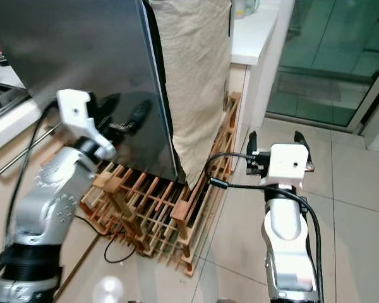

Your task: Restocking fridge

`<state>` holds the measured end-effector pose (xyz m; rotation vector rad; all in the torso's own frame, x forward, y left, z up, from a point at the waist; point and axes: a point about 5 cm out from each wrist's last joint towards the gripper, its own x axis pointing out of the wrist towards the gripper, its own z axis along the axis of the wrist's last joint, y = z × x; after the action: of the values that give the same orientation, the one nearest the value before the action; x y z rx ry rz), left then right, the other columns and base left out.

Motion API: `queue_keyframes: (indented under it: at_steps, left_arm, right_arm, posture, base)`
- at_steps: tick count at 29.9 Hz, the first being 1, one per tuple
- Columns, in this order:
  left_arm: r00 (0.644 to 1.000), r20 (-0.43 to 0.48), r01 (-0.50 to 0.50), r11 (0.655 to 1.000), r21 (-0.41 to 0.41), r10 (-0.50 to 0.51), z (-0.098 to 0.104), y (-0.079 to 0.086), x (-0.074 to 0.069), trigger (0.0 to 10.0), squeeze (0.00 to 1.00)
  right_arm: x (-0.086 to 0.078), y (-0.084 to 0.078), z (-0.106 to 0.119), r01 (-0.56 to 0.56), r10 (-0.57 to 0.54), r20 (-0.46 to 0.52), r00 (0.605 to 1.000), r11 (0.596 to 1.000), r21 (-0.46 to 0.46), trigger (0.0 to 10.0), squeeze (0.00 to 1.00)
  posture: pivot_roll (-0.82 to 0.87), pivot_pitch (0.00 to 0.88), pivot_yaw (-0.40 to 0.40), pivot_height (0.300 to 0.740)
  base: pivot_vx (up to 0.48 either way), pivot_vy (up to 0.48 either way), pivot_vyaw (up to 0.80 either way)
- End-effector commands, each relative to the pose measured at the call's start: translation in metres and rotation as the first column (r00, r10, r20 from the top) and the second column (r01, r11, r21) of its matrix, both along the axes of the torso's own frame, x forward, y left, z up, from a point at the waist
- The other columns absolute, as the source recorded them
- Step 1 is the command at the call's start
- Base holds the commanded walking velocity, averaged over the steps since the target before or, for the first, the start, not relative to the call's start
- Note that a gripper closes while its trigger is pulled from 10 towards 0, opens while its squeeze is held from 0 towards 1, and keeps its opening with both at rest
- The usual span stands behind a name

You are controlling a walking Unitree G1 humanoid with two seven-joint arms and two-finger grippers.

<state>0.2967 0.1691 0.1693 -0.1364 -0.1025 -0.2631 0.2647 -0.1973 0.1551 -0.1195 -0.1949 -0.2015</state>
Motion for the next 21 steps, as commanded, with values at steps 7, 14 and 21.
queue_keyframes:
  at_steps: [7, 14, 21]
  left_arm:
    - [0.931, -0.121, -0.36, 0.921, -0.148, 0.344, -0.019, 0.024, -0.001, 10.0, 0.0]
    - [0.955, -0.095, -0.292, 0.95, -0.111, 0.283, -0.013, 0.019, 0.0, 10.0, 0.0]
    - [0.969, -0.07, -0.24, 0.969, -0.063, 0.235, -0.008, 0.013, 0.006, 10.0, 0.0]
  right_arm:
    - [0.012, 0.009, 0.001, -0.066, 0.066, 0.004, 0.998, 0.996, -0.052, 10.0, 0.8]
    - [0.016, 0.016, -0.009, -0.1, 0.1, -0.032, 0.994, 0.995, -0.005, 10.0, 0.8]
    - [0.013, 0.021, -0.018, -0.095, 0.096, -0.051, 0.994, 0.995, 0.016, 10.0, 0.8]
  posture:
    - [-0.06, 0.0, 0.053, 0.74]
    - [-0.04, 0.0, 0.062, 0.74]
    - [-0.05, 0.0, 0.091, 0.74]
  base:
    - [0.0, 0.0, 0.0]
    - [0.0, 0.0, 0.0]
    - [0.0, 0.0, 0.0]
